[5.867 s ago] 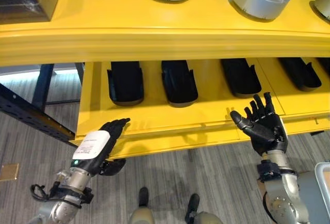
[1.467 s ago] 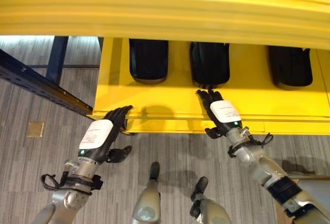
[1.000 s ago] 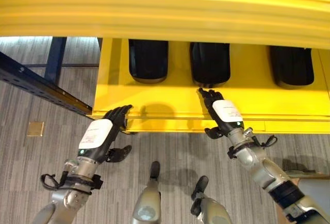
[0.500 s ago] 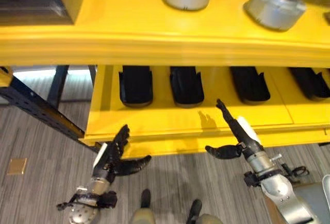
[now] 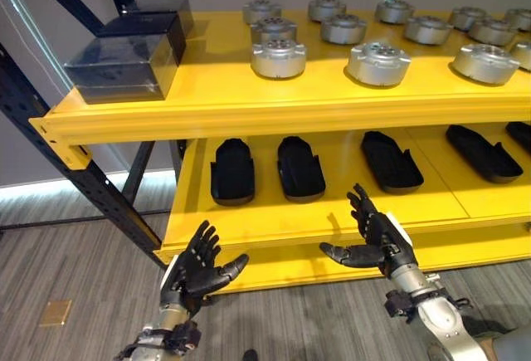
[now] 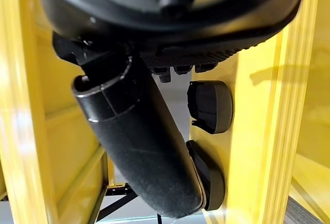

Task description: Move parts from the plastic box to the shelf.

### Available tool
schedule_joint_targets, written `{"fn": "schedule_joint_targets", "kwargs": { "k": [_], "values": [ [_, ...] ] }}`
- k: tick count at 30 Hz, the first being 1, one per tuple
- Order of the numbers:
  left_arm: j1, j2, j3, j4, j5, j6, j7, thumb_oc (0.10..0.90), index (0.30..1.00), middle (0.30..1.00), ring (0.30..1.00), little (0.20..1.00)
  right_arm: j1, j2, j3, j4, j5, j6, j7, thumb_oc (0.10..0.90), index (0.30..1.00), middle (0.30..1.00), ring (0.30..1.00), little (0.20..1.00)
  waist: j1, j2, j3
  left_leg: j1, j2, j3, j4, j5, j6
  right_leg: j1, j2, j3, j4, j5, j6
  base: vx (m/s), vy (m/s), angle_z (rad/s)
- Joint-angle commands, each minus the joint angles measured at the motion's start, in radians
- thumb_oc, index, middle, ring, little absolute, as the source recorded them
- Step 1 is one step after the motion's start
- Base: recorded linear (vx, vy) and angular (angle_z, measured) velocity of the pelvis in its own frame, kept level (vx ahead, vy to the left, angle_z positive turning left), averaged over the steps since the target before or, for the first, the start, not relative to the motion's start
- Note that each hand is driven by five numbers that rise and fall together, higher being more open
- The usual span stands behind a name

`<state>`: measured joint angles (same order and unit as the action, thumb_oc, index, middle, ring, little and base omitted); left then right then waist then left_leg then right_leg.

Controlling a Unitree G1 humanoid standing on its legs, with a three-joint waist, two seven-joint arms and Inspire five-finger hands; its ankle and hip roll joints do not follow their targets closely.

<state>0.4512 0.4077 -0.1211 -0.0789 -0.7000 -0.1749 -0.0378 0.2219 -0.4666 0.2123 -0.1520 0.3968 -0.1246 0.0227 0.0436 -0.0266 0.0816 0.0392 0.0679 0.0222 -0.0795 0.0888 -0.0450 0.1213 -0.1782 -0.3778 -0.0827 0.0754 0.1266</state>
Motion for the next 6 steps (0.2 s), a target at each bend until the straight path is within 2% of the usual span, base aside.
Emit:
{"fn": "schedule_joint_targets", "kwargs": {
  "k": [1, 6],
  "values": [
    [-0.065, 0.029, 0.062, -0.053, 0.016, -0.068, -0.033, 0.9, 1.0, 1.0, 1.0, 1.0, -0.1, 0.002, 0.015, -0.081, 0.053, -0.079, 0.015, 0.9, 1.0, 1.0, 1.0, 1.0, -0.007, -0.038, -0.047, 0.028, 0.016, -0.024, -0.008, -0.082, 0.016, -0.023, -0.031, 0.013, 0.024, -0.016, 0.027, 0.0, 0.0, 0.0],
    [-0.068, 0.015, 0.068, -0.046, 0.018, -0.066, -0.029, 0.9, 1.0, 1.0, 1.0, 1.0, -0.108, 0.005, 0.02, -0.078, 0.064, -0.074, 0.016, 0.9, 1.0, 1.0, 1.0, 1.0, -0.011, -0.038, -0.052, 0.032, 0.016, -0.022, -0.008, -0.083, 0.016, -0.019, -0.031, 0.021, 0.019, -0.011, 0.024, 0.0, 0.0, 0.0]
  ]
}}
